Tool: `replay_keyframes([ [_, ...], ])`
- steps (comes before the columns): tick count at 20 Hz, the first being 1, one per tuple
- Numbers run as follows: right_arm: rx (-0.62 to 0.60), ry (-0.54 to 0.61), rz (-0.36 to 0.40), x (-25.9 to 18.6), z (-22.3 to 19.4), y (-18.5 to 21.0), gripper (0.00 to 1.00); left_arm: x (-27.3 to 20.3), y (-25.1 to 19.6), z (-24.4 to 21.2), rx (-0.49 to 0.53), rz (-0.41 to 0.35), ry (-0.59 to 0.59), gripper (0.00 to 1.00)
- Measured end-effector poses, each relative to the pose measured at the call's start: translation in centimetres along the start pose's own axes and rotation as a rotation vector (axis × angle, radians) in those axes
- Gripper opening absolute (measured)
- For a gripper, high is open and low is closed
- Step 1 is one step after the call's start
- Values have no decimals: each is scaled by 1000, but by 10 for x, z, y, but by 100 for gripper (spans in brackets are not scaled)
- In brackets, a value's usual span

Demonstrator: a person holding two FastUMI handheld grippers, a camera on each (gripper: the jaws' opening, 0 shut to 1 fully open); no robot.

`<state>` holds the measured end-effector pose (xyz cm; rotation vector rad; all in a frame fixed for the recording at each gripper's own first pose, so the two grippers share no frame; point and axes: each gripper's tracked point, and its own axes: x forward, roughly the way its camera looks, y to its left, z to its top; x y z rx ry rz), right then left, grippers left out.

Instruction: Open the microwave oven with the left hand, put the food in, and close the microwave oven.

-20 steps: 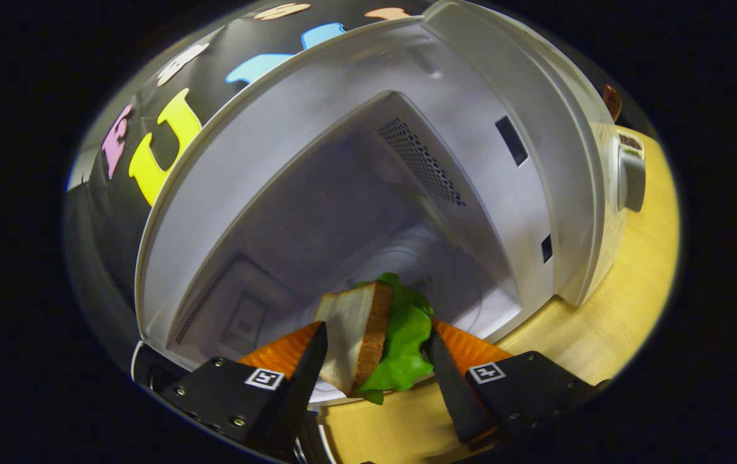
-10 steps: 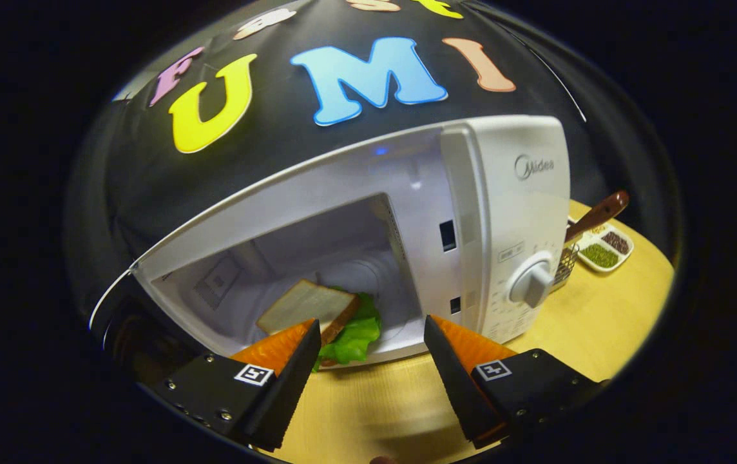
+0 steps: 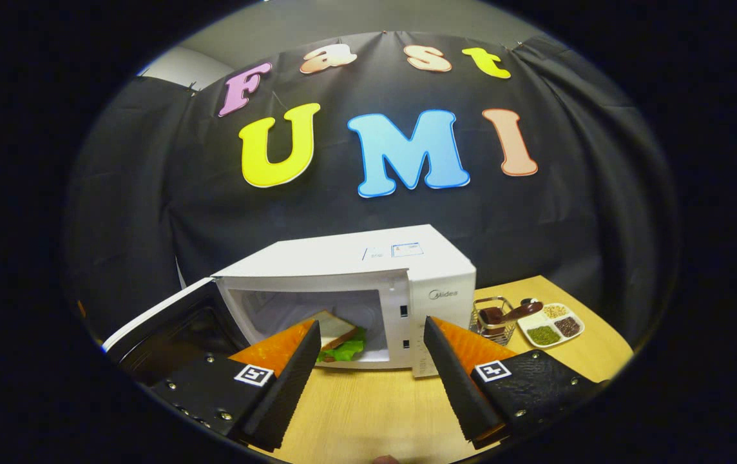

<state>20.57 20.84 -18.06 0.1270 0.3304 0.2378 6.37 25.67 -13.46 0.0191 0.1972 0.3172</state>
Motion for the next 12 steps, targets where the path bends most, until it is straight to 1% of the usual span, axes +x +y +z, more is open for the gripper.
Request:
replay_keyframes([
  [1,-2,-10,2,-12,8,-5,98,-2,-1,-9,4,7,15,97],
  [4,1,-33,5,-41,26,-20,98,-12,-8,-33,11,13,62,83],
  [5,-4,-39,5,-48,30,-26,98,-16,-14,-39,7,5,70,71],
  [8,-27,-61,8,-72,40,-39,98,-20,-26,-49,7,12,91,36],
  [9,-38,-65,12,-82,40,-44,98,-21,-36,-52,6,-1,96,24],
  [11,-54,-68,12,-99,41,-57,98,-21,-50,-54,5,-11,97,10],
  [12,-55,-68,7,-108,42,-65,98,-23,-61,-60,7,-30,117,7],
])
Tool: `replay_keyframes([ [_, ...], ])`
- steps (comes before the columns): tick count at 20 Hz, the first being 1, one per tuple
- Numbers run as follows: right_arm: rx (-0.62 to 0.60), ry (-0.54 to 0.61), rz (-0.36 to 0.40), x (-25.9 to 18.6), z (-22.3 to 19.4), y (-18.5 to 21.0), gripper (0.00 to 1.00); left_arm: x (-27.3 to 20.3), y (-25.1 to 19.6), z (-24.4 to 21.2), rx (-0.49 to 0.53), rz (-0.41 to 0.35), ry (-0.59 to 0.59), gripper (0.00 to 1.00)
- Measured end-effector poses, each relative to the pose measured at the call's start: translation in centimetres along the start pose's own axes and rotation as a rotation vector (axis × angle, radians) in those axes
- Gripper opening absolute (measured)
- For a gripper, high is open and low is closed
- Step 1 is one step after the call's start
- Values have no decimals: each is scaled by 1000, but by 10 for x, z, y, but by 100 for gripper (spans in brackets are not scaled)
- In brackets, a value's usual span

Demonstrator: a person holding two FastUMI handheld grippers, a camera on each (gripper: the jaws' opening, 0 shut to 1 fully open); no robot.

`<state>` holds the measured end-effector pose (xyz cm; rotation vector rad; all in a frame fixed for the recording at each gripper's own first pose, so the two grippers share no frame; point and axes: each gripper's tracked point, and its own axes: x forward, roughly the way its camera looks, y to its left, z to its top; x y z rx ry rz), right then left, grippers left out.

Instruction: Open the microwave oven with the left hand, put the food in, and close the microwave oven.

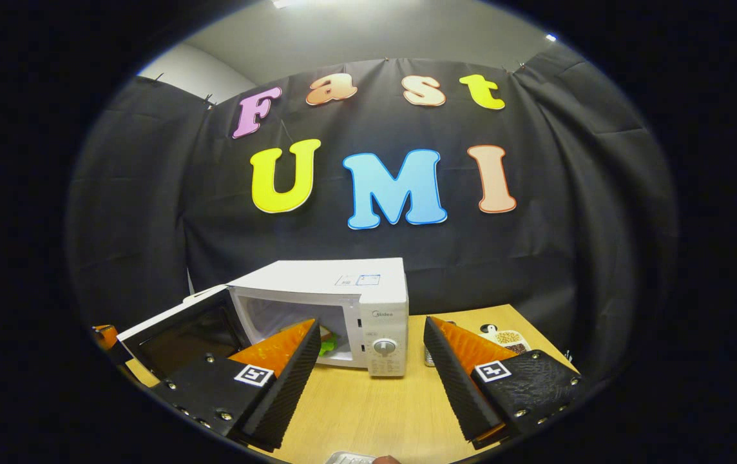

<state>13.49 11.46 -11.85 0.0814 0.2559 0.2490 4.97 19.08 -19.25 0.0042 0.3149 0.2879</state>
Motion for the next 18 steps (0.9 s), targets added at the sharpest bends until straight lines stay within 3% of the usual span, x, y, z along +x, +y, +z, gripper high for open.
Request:
replay_keyframes([
  [1,4,0,-3,-7,0,-6,93,-1,-11,-3,-3,-11,11,7],
  [3,20,-4,-14,-19,1,-19,93,-1,-31,-4,-1,-36,12,7],
  [4,24,-5,-23,-24,1,-27,98,-2,-40,-4,10,-47,13,7],
  [13,31,-8,-61,-63,0,-81,98,-15,-88,-3,32,-70,11,7],
  [18,47,-6,-85,-79,3,-105,98,-21,-146,-7,39,-171,33,7],
])
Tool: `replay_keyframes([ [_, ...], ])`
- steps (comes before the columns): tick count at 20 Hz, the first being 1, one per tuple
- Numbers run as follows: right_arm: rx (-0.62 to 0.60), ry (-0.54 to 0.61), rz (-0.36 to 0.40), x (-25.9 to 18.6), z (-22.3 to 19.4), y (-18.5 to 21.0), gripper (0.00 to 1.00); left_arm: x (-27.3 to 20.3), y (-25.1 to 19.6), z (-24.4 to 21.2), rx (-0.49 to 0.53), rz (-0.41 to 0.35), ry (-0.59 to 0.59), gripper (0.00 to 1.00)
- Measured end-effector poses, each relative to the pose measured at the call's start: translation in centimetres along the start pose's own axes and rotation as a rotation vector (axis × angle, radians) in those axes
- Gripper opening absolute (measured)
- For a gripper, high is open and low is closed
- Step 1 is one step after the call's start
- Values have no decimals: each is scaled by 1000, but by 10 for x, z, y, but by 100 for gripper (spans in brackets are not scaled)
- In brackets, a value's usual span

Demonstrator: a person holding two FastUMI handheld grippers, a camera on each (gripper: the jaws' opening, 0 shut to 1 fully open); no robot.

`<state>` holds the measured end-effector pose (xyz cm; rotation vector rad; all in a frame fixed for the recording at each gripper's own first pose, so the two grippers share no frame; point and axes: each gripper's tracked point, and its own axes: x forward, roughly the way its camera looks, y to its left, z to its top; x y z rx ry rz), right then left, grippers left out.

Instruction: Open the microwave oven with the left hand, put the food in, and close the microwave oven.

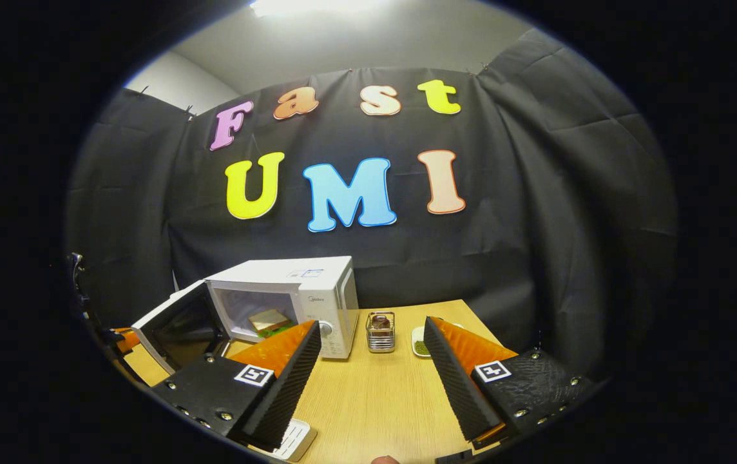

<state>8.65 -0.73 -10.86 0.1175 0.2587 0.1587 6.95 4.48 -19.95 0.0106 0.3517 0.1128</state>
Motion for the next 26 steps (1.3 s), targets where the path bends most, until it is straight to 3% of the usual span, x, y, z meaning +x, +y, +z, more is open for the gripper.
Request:
replay_keyframes([
  [7,12,-18,-35,-3,11,-3,98,24,-75,14,20,-189,-10,8],
  [15,12,-29,-110,-2,15,-1,98,68,-128,31,56,-366,-4,7],
  [26,2,-21,-249,-17,11,-18,98,119,-181,40,74,-531,0,7],
])
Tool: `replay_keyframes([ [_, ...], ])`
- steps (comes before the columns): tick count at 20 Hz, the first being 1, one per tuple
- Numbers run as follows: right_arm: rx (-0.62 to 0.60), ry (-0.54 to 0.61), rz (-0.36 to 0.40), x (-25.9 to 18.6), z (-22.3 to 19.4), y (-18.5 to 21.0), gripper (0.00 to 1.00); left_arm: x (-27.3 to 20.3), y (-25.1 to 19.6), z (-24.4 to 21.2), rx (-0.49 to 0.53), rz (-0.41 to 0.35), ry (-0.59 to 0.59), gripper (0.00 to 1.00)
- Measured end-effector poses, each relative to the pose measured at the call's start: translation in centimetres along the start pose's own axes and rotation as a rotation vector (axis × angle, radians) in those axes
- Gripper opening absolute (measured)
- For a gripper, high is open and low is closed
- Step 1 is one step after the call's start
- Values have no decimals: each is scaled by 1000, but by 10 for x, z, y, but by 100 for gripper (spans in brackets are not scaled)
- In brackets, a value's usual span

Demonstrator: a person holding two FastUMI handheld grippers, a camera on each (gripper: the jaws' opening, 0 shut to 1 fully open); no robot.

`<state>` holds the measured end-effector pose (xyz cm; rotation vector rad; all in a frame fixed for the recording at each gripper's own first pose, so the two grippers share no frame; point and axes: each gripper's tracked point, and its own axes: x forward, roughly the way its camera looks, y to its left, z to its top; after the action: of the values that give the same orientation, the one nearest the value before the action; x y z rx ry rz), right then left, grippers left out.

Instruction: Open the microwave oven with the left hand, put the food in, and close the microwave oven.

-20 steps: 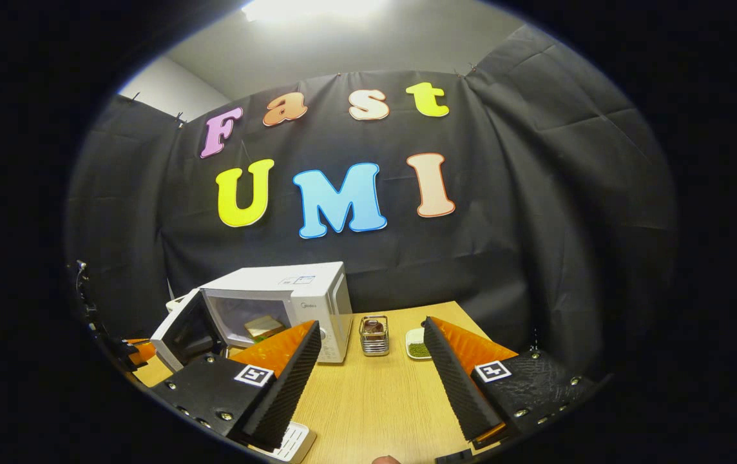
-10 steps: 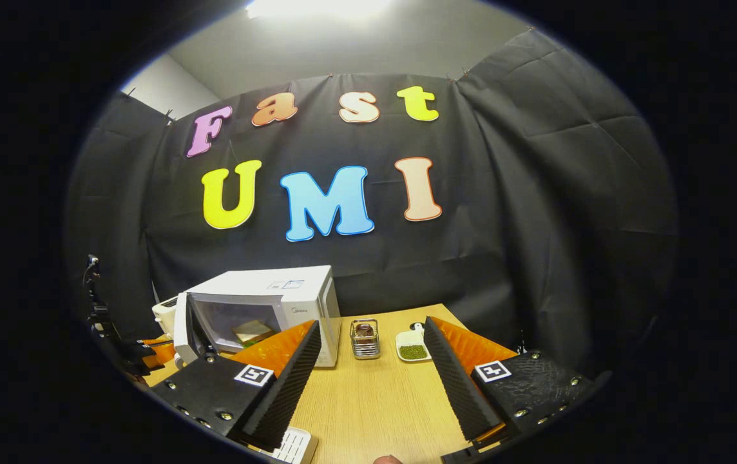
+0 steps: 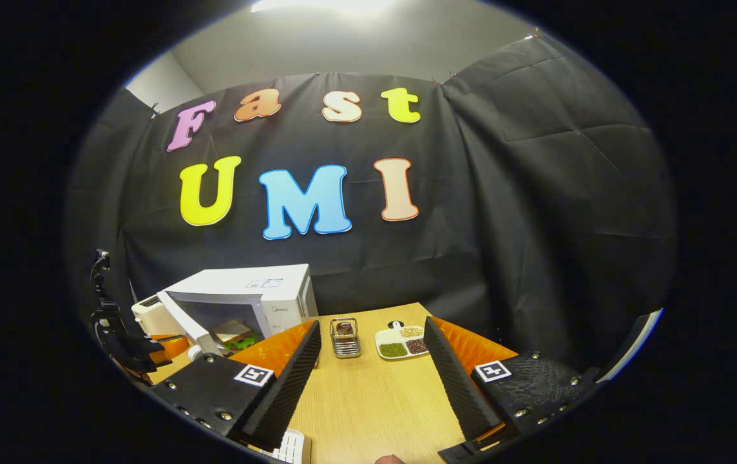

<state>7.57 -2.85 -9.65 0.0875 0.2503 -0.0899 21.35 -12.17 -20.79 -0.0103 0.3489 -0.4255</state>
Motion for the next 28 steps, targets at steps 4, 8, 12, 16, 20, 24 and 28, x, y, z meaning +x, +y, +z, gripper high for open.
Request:
replay_keyframes([
  [4,5,-3,-43,-4,-1,-1,98,28,3,7,-8,-30,2,7],
  [8,-6,2,-80,-10,-4,-3,98,56,10,9,-22,-36,8,7],
  [12,-10,13,-113,-16,-7,-5,98,81,14,13,-27,-46,7,7],
  [16,-12,15,-145,-17,-7,-7,98,102,17,20,-19,-54,3,7],
  [20,-14,25,-159,-16,-9,-4,98,118,23,25,-28,-41,-10,7],
  [24,-34,14,-154,-13,-6,4,98,123,28,28,-36,-31,-18,7],
  [28,-35,26,-129,-8,-12,15,93,131,35,30,-12,25,-36,7],
])
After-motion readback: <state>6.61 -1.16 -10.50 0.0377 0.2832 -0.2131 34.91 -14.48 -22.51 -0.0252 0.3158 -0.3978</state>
